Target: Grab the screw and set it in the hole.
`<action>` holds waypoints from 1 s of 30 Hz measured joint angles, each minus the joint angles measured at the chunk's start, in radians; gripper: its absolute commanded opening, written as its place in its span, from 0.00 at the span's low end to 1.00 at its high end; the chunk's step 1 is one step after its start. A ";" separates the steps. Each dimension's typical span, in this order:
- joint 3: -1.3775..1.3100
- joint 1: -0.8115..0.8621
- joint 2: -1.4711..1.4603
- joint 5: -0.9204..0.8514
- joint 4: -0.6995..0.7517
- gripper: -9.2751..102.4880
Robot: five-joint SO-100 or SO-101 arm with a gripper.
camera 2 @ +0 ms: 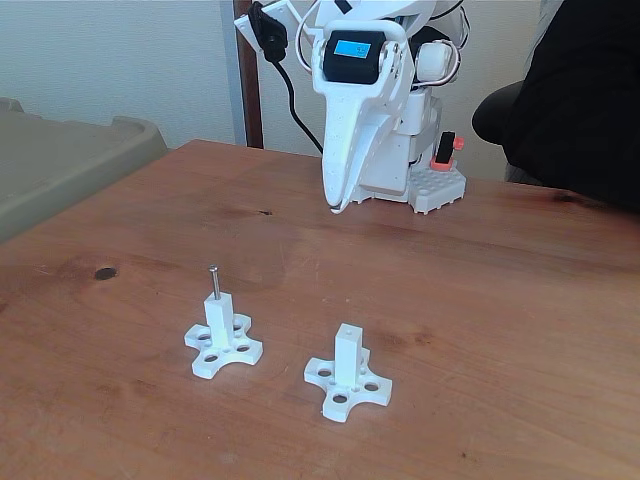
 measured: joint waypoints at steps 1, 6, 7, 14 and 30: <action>0.000 0.000 0.000 0.000 0.000 0.04; -0.002 0.000 -0.002 -0.002 0.000 0.04; -0.005 0.000 -0.008 -0.002 0.000 0.04; -0.044 0.002 -0.158 0.009 -0.018 0.04; -0.383 0.002 -0.500 -0.006 0.037 0.04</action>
